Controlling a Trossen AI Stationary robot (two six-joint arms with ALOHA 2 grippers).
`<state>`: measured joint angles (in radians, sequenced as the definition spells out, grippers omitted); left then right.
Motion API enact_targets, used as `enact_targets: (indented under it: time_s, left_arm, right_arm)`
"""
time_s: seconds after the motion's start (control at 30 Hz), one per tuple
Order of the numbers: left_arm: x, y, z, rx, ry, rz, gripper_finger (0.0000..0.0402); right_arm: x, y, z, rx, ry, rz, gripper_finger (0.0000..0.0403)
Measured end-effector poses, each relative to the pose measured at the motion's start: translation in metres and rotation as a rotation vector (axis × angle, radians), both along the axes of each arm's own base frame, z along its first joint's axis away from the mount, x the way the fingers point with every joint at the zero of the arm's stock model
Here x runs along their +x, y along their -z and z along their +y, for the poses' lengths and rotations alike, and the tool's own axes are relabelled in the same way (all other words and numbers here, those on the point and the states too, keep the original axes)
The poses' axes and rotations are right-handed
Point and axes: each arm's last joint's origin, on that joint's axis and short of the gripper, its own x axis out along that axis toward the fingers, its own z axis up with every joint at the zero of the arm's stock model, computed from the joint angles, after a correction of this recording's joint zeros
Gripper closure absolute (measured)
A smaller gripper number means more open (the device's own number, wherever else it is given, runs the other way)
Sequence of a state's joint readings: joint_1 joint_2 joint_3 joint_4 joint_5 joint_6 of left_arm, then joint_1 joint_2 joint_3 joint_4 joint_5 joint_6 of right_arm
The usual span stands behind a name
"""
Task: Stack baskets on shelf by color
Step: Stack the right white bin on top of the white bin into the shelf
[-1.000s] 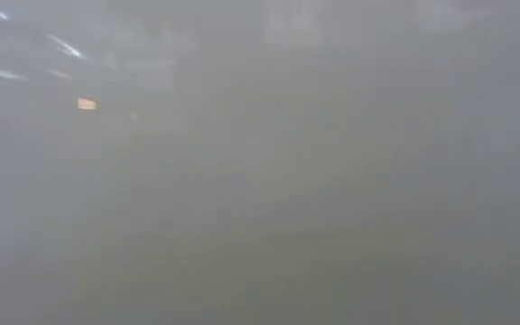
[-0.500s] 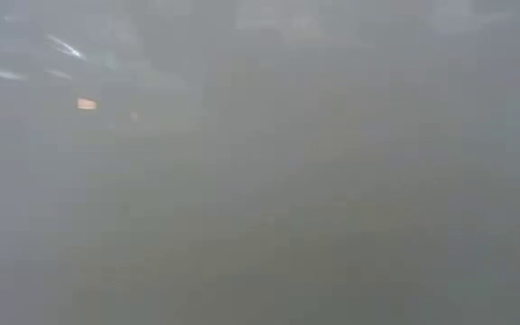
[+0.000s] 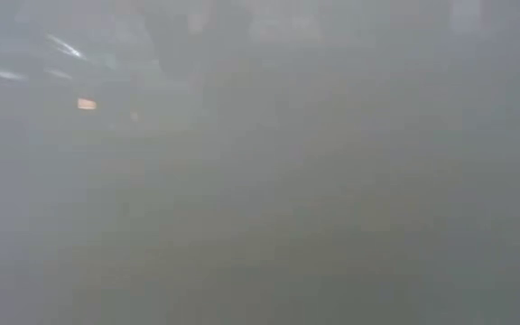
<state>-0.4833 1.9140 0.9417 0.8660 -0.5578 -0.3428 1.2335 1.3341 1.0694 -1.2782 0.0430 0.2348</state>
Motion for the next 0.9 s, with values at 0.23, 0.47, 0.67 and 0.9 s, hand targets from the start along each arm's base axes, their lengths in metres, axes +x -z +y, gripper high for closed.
enact_targets:
  time_s: [0.23,0.47,0.67,0.9]
  left_arm:
    - [-0.001,0.004,0.0,0.019,-0.003,0.037,0.0257]
    - [0.0,0.005,0.003,0.052,-0.008,0.051,0.0256]
    - [0.004,0.005,0.01,0.073,-0.026,0.053,0.0256]
    - [0.007,0.005,0.018,0.065,-0.049,0.053,0.0256]
  right_arm:
    - [-0.005,0.017,0.006,0.066,-0.092,-0.013,0.0235]
    - [-0.003,0.017,0.01,0.087,-0.184,-0.088,0.0236]
    - [0.002,0.016,0.021,0.17,-0.355,-0.17,0.0236]
    - [0.006,0.014,0.028,0.207,-0.496,-0.236,0.0236]
